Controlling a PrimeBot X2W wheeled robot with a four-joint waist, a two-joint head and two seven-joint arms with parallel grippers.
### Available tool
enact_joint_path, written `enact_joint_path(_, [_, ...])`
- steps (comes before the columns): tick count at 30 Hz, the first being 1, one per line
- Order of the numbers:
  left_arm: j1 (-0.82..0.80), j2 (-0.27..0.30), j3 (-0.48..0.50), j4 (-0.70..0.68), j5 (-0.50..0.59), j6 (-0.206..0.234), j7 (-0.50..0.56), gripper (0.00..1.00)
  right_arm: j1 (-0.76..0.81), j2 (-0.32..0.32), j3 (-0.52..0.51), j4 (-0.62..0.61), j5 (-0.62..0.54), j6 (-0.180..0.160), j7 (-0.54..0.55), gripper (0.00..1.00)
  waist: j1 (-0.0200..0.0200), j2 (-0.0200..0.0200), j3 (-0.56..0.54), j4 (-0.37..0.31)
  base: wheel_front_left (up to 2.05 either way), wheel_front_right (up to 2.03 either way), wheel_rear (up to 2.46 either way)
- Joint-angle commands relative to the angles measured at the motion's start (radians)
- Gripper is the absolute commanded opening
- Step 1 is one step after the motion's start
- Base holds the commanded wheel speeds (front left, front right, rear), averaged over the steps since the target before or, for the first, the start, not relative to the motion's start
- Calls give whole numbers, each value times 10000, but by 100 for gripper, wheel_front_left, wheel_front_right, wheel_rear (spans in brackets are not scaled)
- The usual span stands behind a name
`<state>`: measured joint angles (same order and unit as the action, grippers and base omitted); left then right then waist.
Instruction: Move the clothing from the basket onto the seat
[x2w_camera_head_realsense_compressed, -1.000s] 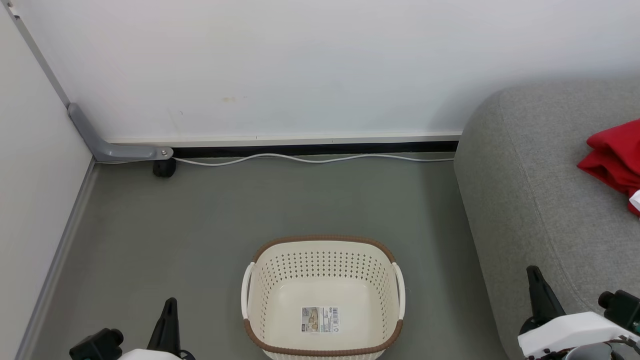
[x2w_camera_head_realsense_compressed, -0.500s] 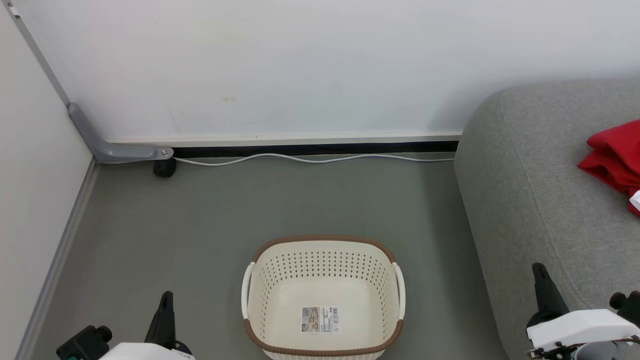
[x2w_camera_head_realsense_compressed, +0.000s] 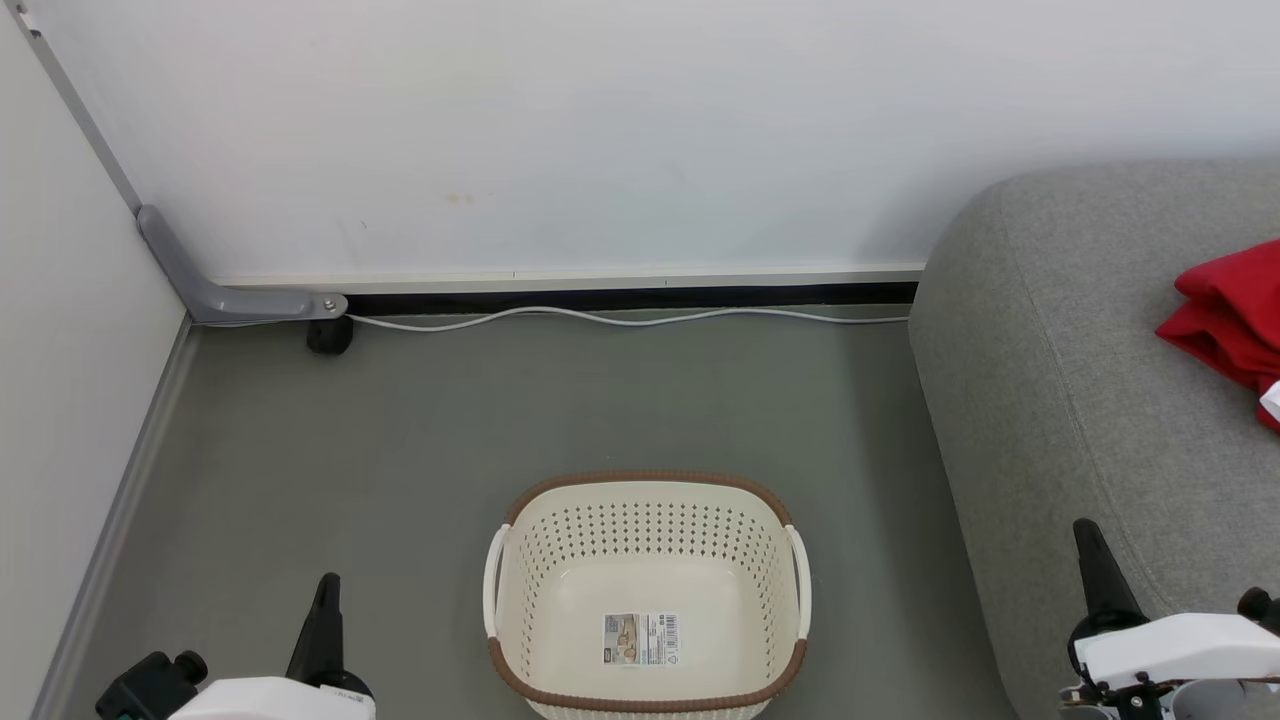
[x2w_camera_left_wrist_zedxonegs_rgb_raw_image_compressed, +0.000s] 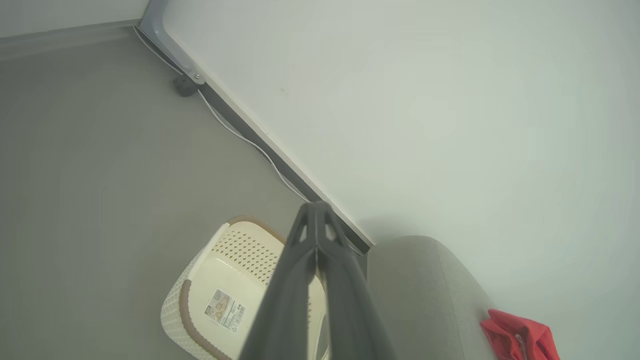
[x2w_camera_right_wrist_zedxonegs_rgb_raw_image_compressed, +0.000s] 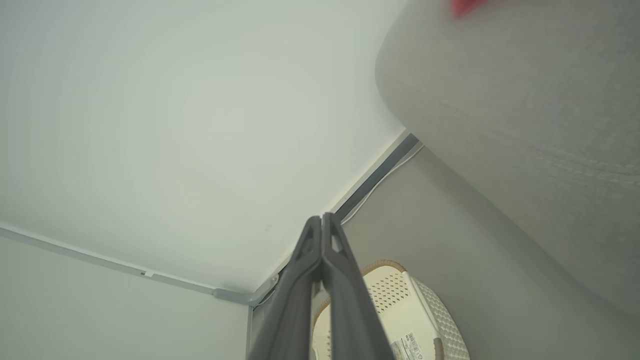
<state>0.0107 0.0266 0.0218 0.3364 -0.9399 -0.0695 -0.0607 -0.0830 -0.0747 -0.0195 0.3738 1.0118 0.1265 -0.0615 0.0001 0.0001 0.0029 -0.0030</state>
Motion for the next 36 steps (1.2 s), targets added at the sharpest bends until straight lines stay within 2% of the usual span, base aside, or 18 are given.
enact_joint_path(1, [-592, 155, 252, -305, -284, -114, 72, 0, -290, -81, 51, -335, 280, 28, 89, 0, -1, -1, 0, 1, 0, 0, 0])
enact_joint_path(36, [-970, 207, 676, -688, -4348, -430, 1131, 0, -265, 126, -583, -941, 3888, 37, 1144, 0, -1, -1, 1, 19, 0, 0, 0])
